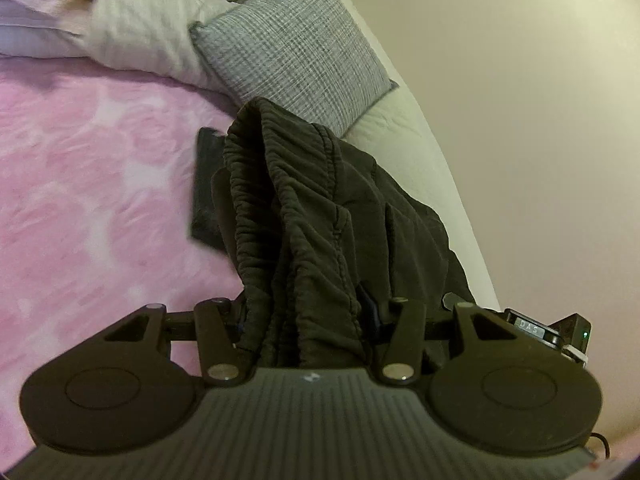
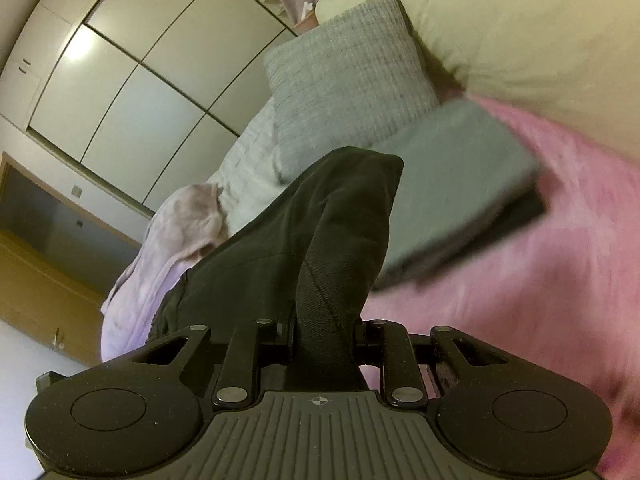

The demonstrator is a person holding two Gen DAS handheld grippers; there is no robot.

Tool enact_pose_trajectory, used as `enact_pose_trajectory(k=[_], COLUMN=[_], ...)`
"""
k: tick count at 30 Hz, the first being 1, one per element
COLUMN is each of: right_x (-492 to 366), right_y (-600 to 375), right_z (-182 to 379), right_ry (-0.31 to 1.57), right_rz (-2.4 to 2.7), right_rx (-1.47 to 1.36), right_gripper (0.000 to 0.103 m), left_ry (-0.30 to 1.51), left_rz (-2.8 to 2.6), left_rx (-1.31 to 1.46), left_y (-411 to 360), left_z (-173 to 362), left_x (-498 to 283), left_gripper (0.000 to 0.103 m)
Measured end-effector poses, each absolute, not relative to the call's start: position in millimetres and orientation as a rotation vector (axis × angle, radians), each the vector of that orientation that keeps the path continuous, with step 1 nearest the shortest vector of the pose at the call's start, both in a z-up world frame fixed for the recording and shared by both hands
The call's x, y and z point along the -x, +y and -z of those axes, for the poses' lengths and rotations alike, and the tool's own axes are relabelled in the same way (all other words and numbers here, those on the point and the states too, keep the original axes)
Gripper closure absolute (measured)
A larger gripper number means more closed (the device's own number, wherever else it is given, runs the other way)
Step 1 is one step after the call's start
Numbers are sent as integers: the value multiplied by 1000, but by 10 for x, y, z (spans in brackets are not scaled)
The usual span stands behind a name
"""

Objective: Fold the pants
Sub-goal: 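Carry the folded pants with both grippers toward the grey checked cushion, then lower the folded pants onto the stack of grey folded clothes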

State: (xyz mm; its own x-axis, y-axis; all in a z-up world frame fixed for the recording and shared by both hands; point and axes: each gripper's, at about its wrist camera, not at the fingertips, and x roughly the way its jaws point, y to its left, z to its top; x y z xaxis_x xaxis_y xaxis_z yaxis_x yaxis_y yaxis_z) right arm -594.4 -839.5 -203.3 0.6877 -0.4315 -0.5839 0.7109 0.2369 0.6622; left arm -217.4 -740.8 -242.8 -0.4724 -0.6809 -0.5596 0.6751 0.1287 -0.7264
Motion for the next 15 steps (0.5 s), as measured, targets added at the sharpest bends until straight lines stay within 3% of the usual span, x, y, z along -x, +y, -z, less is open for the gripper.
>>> enact_pose_trajectory(k=[9,15], right_x=[6287,6398], right_y=[-10208,-10877], right_z=[2387,2622], right_ry=[308,239], right_rz=[744,727], right_rx=[-1025,-1010], right_gripper=[84,84], left_ry=[1277,1230], left_rz=[1545,1579], left_rx=[10,15], left_y=[-9110,-9701], left_z=[2712,2900], left_x=[2597,2610], left_gripper=[58,58])
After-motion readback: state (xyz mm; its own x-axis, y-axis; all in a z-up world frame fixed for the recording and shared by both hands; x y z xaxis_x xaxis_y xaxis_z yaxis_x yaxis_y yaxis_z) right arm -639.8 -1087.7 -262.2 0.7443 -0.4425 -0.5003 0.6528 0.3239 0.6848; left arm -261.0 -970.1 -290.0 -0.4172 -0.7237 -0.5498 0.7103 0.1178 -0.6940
